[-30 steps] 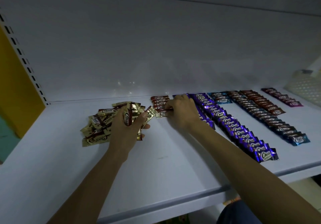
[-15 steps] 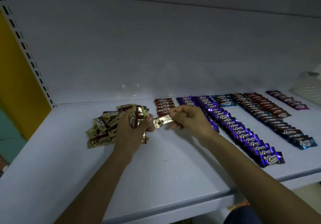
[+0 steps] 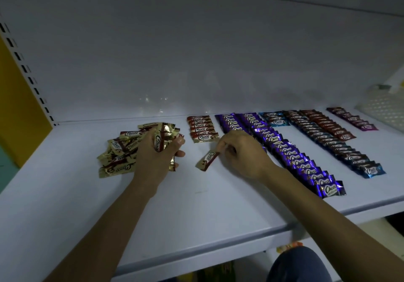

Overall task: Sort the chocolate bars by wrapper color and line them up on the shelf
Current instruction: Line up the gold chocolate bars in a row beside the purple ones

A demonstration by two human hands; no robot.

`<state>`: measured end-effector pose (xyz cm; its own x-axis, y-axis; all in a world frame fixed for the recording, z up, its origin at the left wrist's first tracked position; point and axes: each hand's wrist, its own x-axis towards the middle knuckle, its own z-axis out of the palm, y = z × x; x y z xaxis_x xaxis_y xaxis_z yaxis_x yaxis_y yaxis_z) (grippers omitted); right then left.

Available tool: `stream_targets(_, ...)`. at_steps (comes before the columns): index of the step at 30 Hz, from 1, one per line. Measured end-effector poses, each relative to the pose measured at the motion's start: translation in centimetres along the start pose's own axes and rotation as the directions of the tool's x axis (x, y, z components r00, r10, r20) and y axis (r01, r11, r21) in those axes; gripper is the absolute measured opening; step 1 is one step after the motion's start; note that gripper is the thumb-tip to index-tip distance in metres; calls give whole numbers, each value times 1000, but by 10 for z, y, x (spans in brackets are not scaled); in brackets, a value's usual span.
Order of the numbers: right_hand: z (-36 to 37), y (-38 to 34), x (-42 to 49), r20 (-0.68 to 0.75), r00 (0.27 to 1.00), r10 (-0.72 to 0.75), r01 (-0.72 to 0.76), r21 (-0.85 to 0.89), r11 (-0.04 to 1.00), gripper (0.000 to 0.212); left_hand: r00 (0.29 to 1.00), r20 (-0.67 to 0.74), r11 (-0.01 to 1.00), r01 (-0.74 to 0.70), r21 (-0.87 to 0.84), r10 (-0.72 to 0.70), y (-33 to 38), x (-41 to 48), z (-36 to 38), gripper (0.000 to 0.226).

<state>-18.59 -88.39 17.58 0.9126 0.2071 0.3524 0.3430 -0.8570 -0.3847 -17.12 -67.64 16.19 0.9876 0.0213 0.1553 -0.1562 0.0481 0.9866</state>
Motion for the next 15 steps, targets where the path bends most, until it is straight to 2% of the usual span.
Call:
stream_targets(2,2,-9,-3,-10,1000,29,-29,-20,999,17,1000,-4,1000,6,0,-6,0,-1,0,24)
stream_targets(6,14,-29,-2,94,995,23,-8,-160,987,18,1000,-9,1000,22,-12,-22,1,-1,1,26)
stream_targets(9,12,-30,1,142,989,27,-20,-47,999,9,1000,-12,1000,23,-13,-23,0,0,1,27)
stream_targets(11,7,-30,2,137,987,80,-79,-9,997,14,1000,-9,1000,18,-11,-18,0,-1,1,27)
stream_targets(14,4,-32,2,104,986,132,-111,-182,977,34,1000,-5,1000,11,-8,-11,0,-1,1,24)
stream_targets(15,4,-32,3,110,986,128,-99,-235,967,33,1000,-4,1000,6,-7,-6,0,-1,1,24)
